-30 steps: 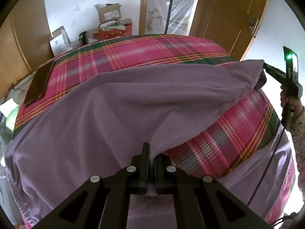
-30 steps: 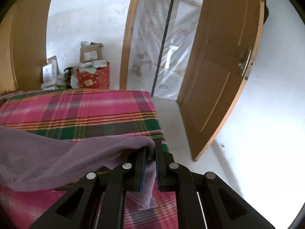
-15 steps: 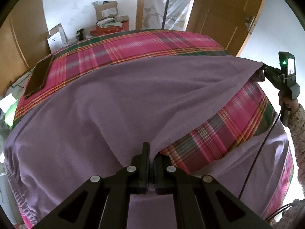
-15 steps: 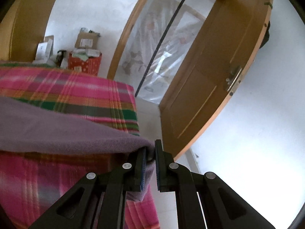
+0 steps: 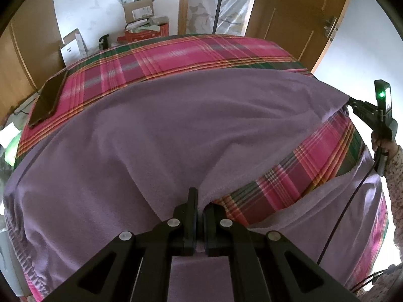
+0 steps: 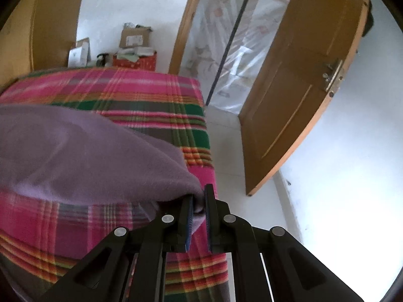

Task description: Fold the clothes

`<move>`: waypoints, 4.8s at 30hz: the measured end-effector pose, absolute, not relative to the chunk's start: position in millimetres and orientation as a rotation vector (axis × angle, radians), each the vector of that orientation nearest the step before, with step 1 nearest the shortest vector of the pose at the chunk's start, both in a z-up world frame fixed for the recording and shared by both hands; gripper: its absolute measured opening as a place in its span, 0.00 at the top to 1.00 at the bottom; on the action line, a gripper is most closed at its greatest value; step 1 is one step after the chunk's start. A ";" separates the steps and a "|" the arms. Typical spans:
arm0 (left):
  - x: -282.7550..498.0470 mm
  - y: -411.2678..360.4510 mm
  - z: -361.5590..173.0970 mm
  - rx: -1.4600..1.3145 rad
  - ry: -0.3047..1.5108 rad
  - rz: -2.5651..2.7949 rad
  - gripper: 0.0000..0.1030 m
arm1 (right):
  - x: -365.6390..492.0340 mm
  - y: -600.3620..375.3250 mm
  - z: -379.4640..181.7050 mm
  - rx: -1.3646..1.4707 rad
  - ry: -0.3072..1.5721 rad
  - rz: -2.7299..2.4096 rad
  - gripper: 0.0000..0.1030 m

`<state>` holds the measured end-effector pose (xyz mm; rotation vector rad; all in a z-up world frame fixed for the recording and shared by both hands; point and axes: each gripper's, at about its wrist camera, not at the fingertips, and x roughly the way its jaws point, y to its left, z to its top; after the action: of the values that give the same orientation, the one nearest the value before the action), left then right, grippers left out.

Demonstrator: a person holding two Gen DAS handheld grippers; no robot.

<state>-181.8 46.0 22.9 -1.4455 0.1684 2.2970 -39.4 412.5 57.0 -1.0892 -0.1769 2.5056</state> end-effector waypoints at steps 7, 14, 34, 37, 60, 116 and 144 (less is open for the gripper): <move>-183.9 45.3 23.3 -1.453 0.123 2.302 0.97 | -70.1 412.4 68.6 -1.045 -0.321 2.455 0.92; -182.0 49.7 29.5 -1.427 0.097 2.315 0.97 | -96.9 398.5 107.2 -0.818 -0.618 2.424 0.92; -177.7 59.0 19.3 -1.485 0.156 2.277 0.97 | -60.2 420.3 46.4 -1.139 -0.548 2.476 0.92; -179.7 58.2 18.6 -1.494 0.162 2.271 0.96 | -51.4 431.4 46.5 -1.227 -0.381 2.541 0.92; -180.2 59.1 17.1 -1.501 0.163 2.260 0.96 | -33.4 479.8 82.9 -1.374 0.271 2.742 0.71; -185.2 62.8 8.3 -1.526 0.118 2.242 0.96 | -122.7 496.2 40.9 -1.221 0.389 2.587 0.59; -175.6 52.5 26.3 -1.493 0.003 2.247 0.83 | -132.2 459.8 64.9 -1.140 0.162 2.502 0.80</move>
<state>-175.6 52.5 26.3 -1.4934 0.0025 2.2471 -132.2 459.8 64.9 -1.1395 0.1623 2.5021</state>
